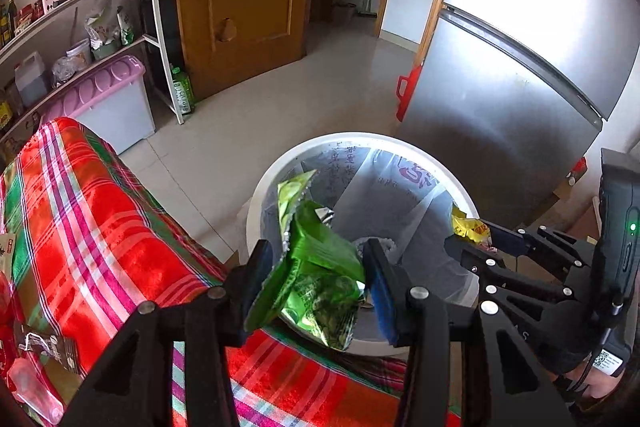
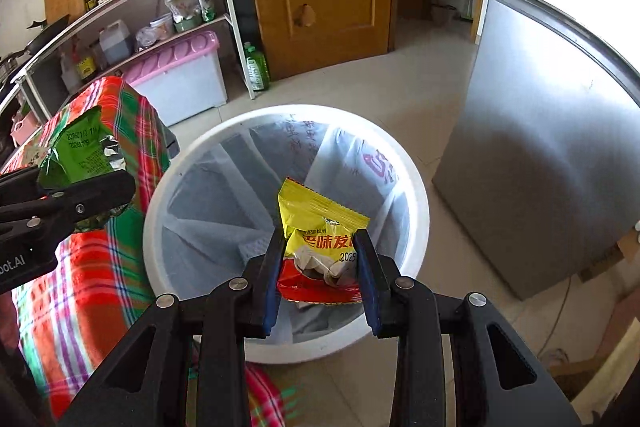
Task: Collect trash
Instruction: 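Open both tools to drop the snack bags into the bin, then move both tools back over the remaining items on the table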
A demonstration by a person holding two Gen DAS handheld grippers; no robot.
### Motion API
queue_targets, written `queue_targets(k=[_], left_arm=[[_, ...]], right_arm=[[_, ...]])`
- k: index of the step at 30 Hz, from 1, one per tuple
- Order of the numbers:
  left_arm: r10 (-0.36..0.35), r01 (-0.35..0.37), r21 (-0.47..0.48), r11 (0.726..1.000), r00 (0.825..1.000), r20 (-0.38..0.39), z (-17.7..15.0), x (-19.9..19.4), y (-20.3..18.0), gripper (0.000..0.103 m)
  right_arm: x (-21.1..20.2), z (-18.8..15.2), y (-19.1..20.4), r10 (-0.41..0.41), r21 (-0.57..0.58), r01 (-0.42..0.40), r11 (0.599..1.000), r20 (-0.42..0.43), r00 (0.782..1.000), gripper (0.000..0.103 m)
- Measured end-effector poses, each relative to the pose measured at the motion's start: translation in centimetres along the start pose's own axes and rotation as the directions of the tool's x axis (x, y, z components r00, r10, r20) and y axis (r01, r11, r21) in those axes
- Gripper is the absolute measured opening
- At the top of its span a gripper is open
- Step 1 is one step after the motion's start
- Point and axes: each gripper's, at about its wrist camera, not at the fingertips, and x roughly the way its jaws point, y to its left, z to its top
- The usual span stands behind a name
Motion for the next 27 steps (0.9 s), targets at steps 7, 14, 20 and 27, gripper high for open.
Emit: queue_targets(k=[7, 14, 20, 27], left_arm=[[0.0, 0.0, -0.001, 1.0, 1.0, -0.018, 0.0, 0.6, 0.0, 0.068], [0.003, -0.003, -0.006, 1.0, 1.0, -0.014, -0.2, 0.6, -0.1, 0.073], [0.012, -0.012, -0.019, 1.0, 1.0, 0.001, -0.3, -0.2, 0.4, 0.074], [0.038, -0.037, -0.028, 0.999, 0.998, 0.05, -0.9, -3.1, 1.2, 0.075]], right_arm=[[0.9, -0.5, -0.2, 0.022, 0.026, -0.021, 0.999, -0.036, 0.999, 0.041], [0.8, -0.6, -0.3, 0.018, 0.042, -0.016, 0.999, -0.026, 0.999, 0.052], [0.2, -0.7, -0.2, 0.019, 0.053, -0.019, 0.998, -0.015, 1.0, 0.052], [-1.9, -0.6, 0.6, 0.038, 0.055, -0.04, 0.998, 0.034, 0.999, 0.052]])
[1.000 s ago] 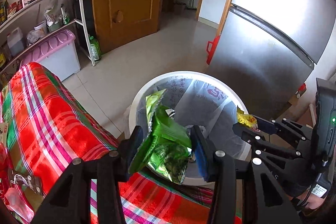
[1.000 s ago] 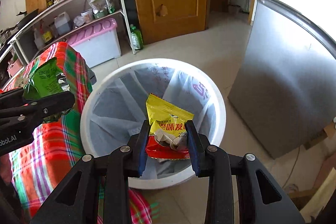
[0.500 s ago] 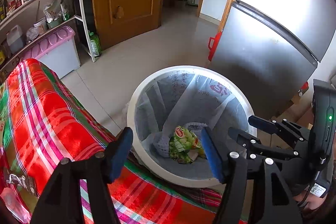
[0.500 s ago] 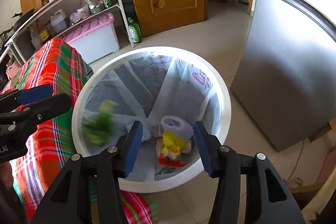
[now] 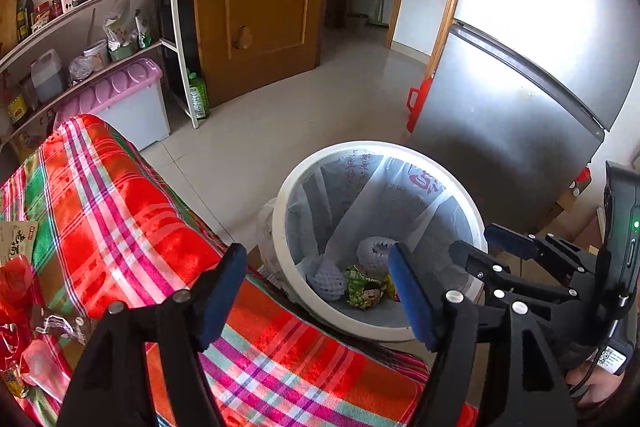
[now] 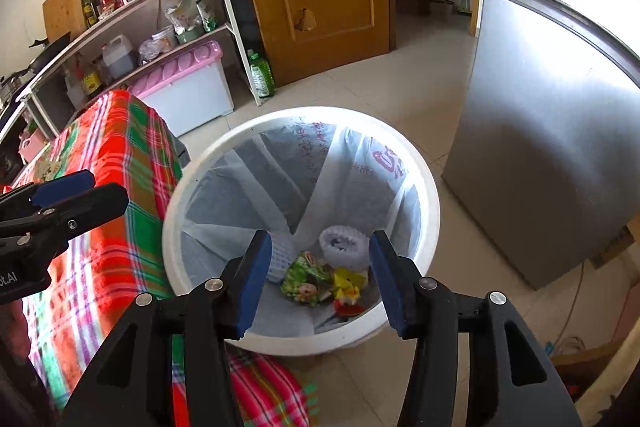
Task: Collect trash
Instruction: 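Move both tools back over the remaining items on the table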
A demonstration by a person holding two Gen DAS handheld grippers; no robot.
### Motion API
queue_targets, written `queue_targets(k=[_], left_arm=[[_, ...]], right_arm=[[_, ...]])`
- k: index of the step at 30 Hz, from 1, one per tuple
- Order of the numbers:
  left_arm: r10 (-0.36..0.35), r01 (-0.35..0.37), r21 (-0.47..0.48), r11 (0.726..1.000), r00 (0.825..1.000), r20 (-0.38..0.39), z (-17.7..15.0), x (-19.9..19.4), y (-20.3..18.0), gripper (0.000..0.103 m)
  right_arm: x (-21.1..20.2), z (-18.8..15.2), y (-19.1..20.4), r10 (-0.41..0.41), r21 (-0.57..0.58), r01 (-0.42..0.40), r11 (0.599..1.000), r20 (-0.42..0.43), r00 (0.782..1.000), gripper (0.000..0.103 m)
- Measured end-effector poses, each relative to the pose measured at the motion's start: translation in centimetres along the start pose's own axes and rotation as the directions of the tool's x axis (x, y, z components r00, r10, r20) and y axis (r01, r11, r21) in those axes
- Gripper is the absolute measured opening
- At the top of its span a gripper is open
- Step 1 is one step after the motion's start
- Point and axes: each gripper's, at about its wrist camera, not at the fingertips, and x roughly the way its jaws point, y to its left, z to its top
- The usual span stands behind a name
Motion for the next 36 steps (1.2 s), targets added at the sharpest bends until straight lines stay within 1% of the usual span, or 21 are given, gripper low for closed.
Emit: queue_targets(k=[3, 9, 12, 15, 19, 22, 24, 27, 31, 34, 36], left_arm=[[-0.003, 0.004, -0.019, 1.0, 1.0, 0.015, -0.3, -1.3, 0.7, 0.075], [0.022, -0.02, -0.047, 0.999, 0.998, 0.052, -1.4, -4.2, 2.6, 0.076], [0.052, -0.047, -0.064, 0.997, 0.995, 0.08, -2.2, -5.9, 3.8, 0.076], [0.073, -0.063, -0.103, 0.993, 0.993, 0.096, -3.1, -7.5, 5.9, 0.077], [0.146, -0.128, -0.145, 0.981, 0.982, 0.12, -4.7, -9.8, 8.7, 0.078], [0.182, -0.156, -0.199, 0.967, 0.976, 0.118, -6.1, -11.3, 11.4, 0.079], [0.224, -0.193, -0.232, 0.953, 0.968, 0.116, -7.3, -12.3, 13.1, 0.079], [0.254, -0.213, -0.287, 0.934, 0.96, 0.116, -8.9, -13.8, 15.4, 0.08], [0.318, -0.27, -0.336, 0.902, 0.943, 0.098, -11.1, -15.2, 18.0, 0.082], [0.347, -0.293, -0.376, 0.879, 0.934, 0.085, -12.5, -15.9, 19.6, 0.082], [0.363, -0.308, -0.385, 0.87, 0.928, 0.078, -13.3, -16.3, 20.4, 0.083]], right_arm=[[-1.0, 0.1, 0.7, 0.014, -0.003, -0.014, 1.0, 0.022, 1.0, 0.052], [-2.9, 0.3, 3.1, 0.048, -0.036, -0.046, 0.998, 0.06, 0.997, 0.052], [-3.8, 0.4, 4.6, 0.076, -0.058, -0.071, 0.996, 0.082, 0.994, 0.052], [-4.4, 0.5, 6.5, 0.115, -0.09, -0.107, 0.99, 0.095, 0.989, 0.052], [-4.6, 0.4, 9.6, 0.17, -0.141, -0.155, 0.978, 0.097, 0.981, 0.052], [-4.6, 0.1, 11.9, 0.209, -0.173, -0.191, 0.966, 0.091, 0.974, 0.052], [-4.4, -0.1, 13.5, 0.24, -0.202, -0.219, 0.955, 0.083, 0.967, 0.052], [-4.0, -0.5, 16.0, 0.278, -0.25, -0.255, 0.934, 0.061, 0.958, 0.052], [-3.3, -1.1, 19.3, 0.335, -0.3, -0.313, 0.901, 0.023, 0.942, 0.052], [-2.8, -1.5, 21.5, 0.359, -0.332, -0.339, 0.88, -0.003, 0.933, 0.052], [-2.6, -1.9, 22.6, 0.374, -0.348, -0.356, 0.867, -0.017, 0.927, 0.052]])
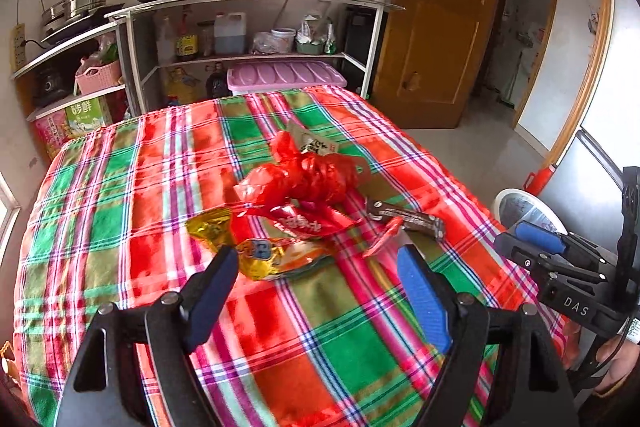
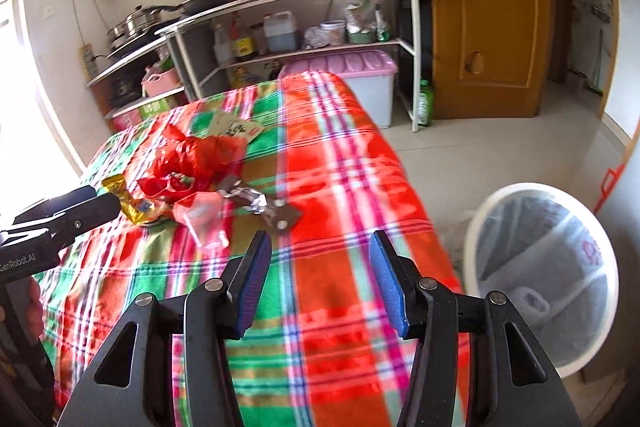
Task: Collect trash
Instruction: 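Move both tools back over the remaining items on the table, then grasp the gold candy wrapper with the left tool while the right tool grasps the clear cup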
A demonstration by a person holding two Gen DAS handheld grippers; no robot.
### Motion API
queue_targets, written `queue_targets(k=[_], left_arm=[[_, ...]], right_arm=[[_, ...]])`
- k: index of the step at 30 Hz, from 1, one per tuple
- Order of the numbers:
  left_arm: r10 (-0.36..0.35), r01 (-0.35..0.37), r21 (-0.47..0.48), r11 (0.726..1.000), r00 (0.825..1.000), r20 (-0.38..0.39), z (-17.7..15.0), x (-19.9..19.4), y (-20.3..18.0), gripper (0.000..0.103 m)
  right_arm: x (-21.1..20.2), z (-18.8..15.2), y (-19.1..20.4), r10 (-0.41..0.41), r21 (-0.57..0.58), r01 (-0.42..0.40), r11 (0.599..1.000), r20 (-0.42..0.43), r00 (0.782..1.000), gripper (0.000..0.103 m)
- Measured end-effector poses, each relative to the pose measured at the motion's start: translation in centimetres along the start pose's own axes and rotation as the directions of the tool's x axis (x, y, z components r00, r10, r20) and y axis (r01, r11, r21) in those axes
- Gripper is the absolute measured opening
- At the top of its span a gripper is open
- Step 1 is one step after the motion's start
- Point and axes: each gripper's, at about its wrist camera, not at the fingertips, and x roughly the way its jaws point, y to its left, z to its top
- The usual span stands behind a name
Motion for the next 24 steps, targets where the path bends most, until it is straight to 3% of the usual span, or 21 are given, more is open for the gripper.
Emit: queue_targets(k=[7, 11, 15, 24], left_arm=[[0.054, -0.056, -0.08, 0.995, 0.998, -0.024, -1.3, 0.3, 4.5, 0.084], [0.014, -0.02, -0.134, 0.991, 0.999, -0.052, -1.5, 1.1, 6.3, 0.086], [0.022, -0.03, -0.115, 0.993, 0.997, -0.071, -1.2, 2.0, 6.6, 0.087], [0.037, -0.047, -0.083, 0.995, 0.993, -0.115, -0.7, 4.4, 6.5, 0.087]], right_arm=[[2.3, -0.1, 3.3, 0.07, -0.073, -0.073, 0.995, -0.047, 0.996, 0.052], [3.5, 0.1, 4.5, 0.092, -0.107, -0.101, 0.989, -0.084, 0.992, 0.052], [4.6, 0.4, 5.3, 0.124, -0.11, -0.138, 0.984, -0.121, 0.985, 0.052], [6.8, 1.5, 7.1, 0.108, -0.154, -0.134, 0.979, -0.17, 0.98, 0.052]])
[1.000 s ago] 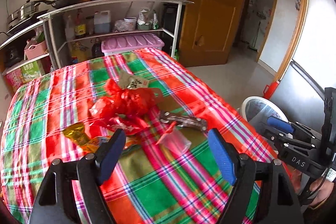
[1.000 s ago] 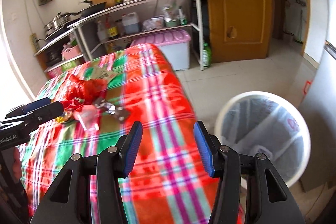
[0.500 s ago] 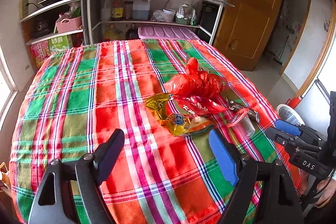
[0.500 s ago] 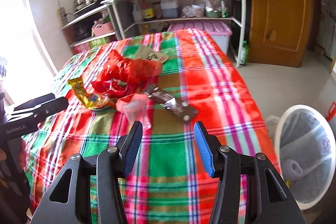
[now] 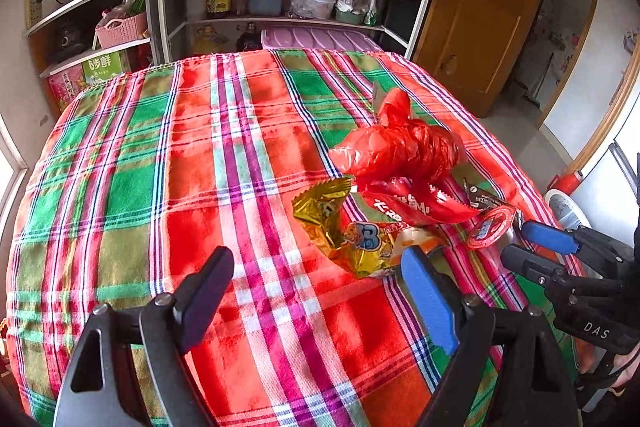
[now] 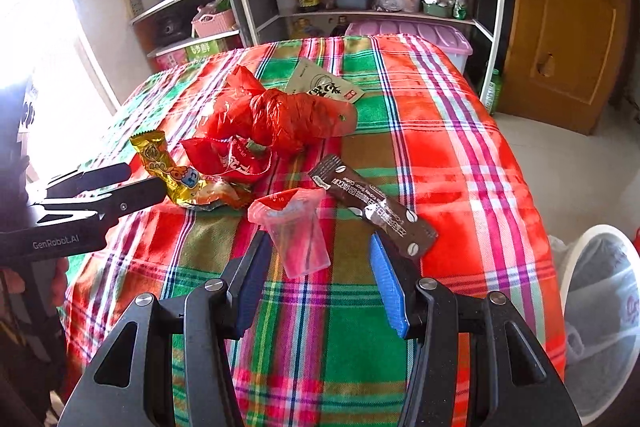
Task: Collect trash
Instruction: 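Grasp the gold candy wrapper with the left tool while the right tool grasps the clear cup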
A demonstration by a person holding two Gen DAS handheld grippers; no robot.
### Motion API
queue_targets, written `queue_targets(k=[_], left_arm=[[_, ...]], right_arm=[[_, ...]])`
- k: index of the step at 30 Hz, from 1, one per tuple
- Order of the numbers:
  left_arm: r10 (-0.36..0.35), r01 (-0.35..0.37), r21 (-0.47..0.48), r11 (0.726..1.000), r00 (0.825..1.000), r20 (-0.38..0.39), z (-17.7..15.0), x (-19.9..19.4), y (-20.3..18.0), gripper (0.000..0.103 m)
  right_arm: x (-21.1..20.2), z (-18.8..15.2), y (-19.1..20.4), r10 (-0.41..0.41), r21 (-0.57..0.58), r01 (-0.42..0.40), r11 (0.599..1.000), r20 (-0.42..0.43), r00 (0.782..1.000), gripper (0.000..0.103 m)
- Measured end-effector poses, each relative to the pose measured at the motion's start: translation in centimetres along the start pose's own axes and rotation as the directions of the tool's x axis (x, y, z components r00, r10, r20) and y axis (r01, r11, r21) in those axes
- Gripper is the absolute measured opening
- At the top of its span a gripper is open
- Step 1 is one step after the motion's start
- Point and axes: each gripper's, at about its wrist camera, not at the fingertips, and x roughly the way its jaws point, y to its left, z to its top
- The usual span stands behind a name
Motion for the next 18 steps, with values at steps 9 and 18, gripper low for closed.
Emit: queue_targets(k=[9, 18], left_arm=[[-0.021, 0.022, 0.003, 1.0, 1.0, -0.013, 0.6, 1.2, -0.5, 0.087], [-0.045, 0.045, 0.008, 0.999, 0.999, -0.029, 0.6, 1.4, -0.8, 0.063]], right_arm=[[1.7, 0.6, 0.4, -0.007, -0.026, 0.006, 1.0, -0.04, 0.999, 0.052], [2.5, 0.5, 1.1, -0.008, -0.062, 0.005, 0.998, -0.056, 0.998, 0.052]])
